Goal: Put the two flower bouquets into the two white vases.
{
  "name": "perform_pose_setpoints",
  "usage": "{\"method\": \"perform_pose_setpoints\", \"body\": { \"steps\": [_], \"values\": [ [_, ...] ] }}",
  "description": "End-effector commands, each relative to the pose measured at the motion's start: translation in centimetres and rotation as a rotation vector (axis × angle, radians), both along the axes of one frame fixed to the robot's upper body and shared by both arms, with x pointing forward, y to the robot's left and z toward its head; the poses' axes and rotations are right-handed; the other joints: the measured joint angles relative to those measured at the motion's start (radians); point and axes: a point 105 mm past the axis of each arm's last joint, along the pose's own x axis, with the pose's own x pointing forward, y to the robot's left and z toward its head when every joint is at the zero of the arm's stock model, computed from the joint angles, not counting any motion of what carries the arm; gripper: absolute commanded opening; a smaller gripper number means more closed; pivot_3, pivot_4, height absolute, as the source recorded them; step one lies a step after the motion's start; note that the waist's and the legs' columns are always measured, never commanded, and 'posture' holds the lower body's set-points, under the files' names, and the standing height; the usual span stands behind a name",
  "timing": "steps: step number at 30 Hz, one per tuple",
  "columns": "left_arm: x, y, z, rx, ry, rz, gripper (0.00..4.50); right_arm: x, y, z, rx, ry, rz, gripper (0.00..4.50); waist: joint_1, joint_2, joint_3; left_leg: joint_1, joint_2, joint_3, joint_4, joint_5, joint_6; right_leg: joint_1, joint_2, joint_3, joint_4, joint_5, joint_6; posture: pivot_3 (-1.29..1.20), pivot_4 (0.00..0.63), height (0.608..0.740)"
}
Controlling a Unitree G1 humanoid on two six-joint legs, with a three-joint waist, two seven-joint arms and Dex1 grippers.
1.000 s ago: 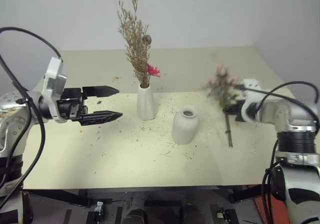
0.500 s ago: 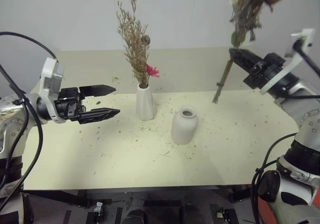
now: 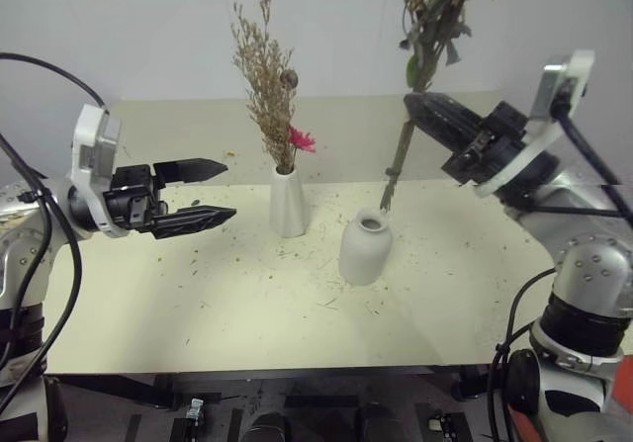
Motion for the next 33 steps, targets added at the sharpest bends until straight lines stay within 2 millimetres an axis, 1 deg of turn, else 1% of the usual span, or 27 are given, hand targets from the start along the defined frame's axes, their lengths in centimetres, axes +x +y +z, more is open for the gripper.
{"method": "perform_pose_setpoints", "body": {
  "steps": [1,11,18,24,28,33],
  "values": [
    [-0.4,0.0,1.3,-0.001,-0.066,-0.004,4.5,0.2,0.2,0.3,-0.002,-0.058,-0.026,0.2,0.0,0.0,0.0,0.0,0.0,0.0,0.0,0.0,0.0,0.0,0.0,0.0,0.0,0.0,0.0,0.0,0.15,0.74],
    [-0.5,0.2,1.4,0.008,-0.07,0.009,4.5,1.0,0.8,-1.1,0.008,-0.023,-0.017,0.2,0.0,0.0,0.0,0.0,0.0,0.0,0.0,0.0,0.0,0.0,0.0,0.0,0.0,0.0,0.0,0.0,0.15,0.74],
    [-0.5,0.2,1.5,0.013,-0.071,0.016,4.5,1.8,0.8,-3.6,-0.003,0.048,-0.029,0.2,-0.001,0.0,0.0,0.0,0.0,0.0,0.0,0.0,0.0,0.0,0.0,0.0,0.0,0.0,0.0,0.0,0.15,0.74],
    [-0.6,0.2,1.5,0.016,-0.07,0.017,4.5,1.9,0.6,-4.7,-0.011,0.074,-0.039,0.2,0.0,0.0,0.0,0.0,0.0,0.0,0.0,0.0,0.0,0.0,0.0,0.0,0.0,0.0,0.0,0.0,0.15,0.74],
    [-0.4,0.0,1.5,0.017,-0.07,0.017,4.5,2.3,0.5,-6.6,-0.027,0.121,-0.06,0.2,0.0,0.0,0.0,0.0,0.0,0.0,0.0,0.0,0.0,0.0,0.0,0.0,0.0,0.0,0.0,0.0,0.15,0.74],
    [-0.4,0.0,1.6,0.019,-0.071,0.013,4.5,2.4,0.4,-7.6,-0.043,0.135,-0.077,0.2,0.0,0.0,0.0,0.0,0.0,0.0,0.0,0.0,0.0,0.0,0.0,0.0,0.0,0.0,0.0,0.0,0.15,0.74]
  ]
}}
